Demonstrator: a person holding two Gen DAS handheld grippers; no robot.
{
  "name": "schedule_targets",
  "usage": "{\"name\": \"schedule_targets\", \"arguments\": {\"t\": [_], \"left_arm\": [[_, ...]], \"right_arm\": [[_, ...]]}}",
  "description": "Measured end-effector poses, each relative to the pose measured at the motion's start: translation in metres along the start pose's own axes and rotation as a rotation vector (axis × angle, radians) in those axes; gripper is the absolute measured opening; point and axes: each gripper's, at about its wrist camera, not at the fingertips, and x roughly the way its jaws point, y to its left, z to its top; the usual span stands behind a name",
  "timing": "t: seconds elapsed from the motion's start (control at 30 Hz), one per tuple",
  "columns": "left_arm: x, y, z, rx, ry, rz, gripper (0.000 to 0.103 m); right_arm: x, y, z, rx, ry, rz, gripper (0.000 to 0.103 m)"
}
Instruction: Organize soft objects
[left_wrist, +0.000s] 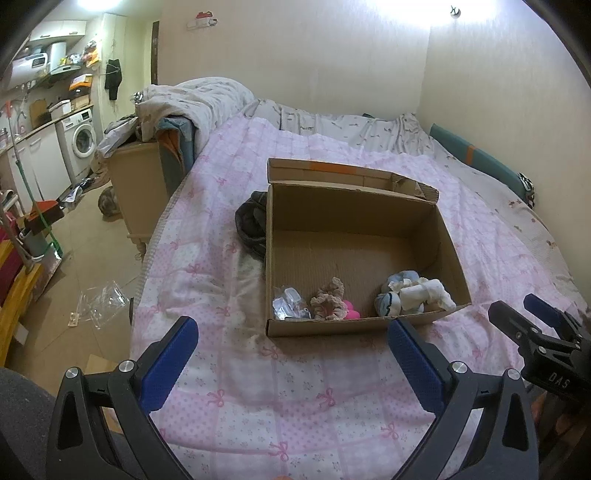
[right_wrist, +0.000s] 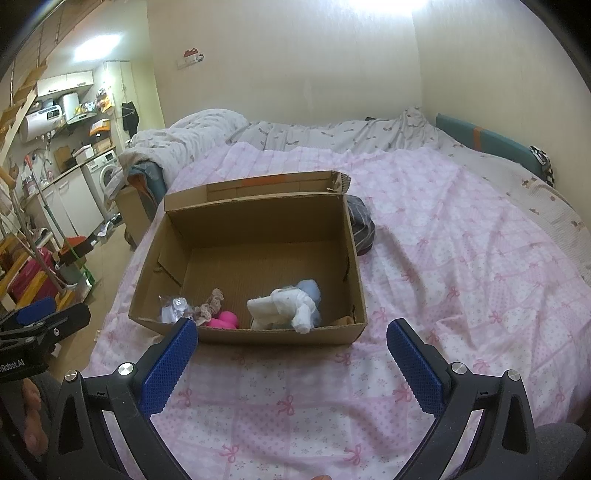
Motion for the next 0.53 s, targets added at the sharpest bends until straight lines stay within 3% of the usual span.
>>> {"name": "schedule_targets", "arguments": {"t": [0.53], "left_arm": [[0.0024, 0.0023, -0.0005, -0.013, 0.012, -0.006, 0.102]], "right_arm": [[-0.001, -0.0003, 0.0002, -0.002, -0.003, 0.001, 0.103]]}}
